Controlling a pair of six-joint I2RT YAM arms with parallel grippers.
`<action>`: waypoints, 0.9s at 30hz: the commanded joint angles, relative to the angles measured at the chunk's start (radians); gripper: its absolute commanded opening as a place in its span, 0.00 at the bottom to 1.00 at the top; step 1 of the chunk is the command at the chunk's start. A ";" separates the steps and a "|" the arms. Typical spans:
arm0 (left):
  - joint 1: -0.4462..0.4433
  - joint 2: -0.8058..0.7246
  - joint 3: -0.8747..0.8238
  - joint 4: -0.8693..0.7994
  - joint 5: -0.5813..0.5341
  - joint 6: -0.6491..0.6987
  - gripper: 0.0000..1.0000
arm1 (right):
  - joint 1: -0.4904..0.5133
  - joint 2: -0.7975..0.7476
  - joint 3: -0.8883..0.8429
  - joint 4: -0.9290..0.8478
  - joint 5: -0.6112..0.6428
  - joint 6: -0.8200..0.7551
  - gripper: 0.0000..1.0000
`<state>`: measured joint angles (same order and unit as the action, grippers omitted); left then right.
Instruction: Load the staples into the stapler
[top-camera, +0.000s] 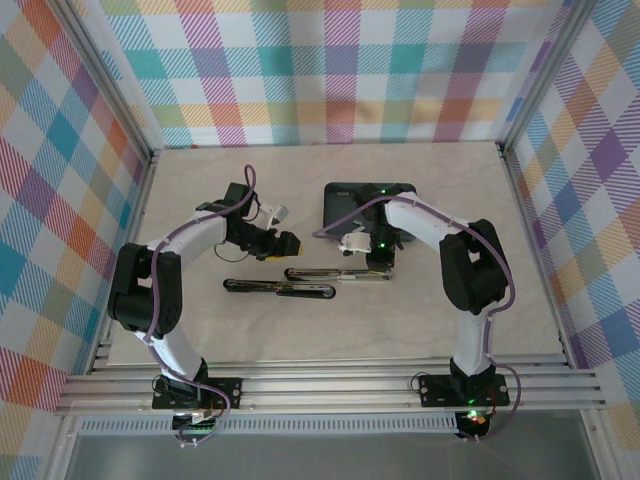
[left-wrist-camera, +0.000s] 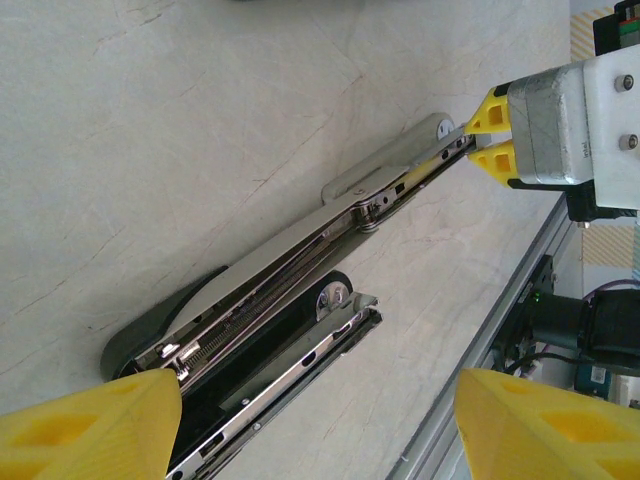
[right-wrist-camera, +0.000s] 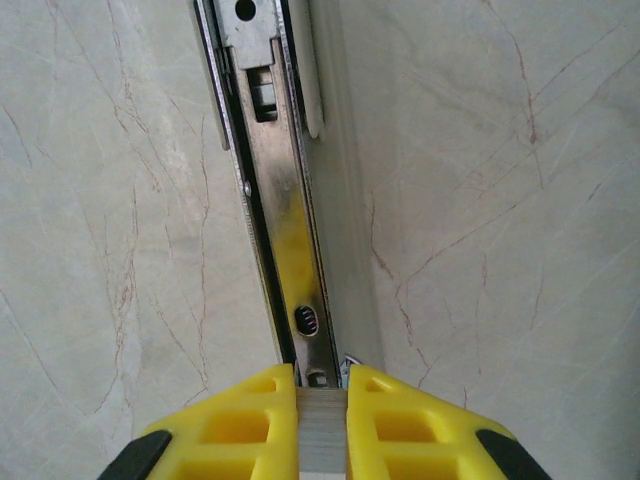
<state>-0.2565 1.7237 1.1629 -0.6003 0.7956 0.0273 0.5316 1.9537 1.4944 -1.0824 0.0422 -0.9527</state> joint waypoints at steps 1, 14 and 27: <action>0.010 0.007 0.024 -0.021 0.017 0.013 0.72 | 0.011 0.014 0.007 -0.031 -0.011 -0.020 0.16; 0.009 0.006 0.026 -0.024 0.015 0.013 0.72 | 0.025 0.005 0.004 -0.039 -0.014 -0.022 0.16; 0.009 0.008 0.027 -0.026 0.017 0.013 0.72 | 0.027 0.031 0.006 -0.044 0.001 -0.023 0.16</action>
<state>-0.2565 1.7252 1.1629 -0.6006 0.7956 0.0273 0.5514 1.9598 1.4944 -1.0908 0.0456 -0.9588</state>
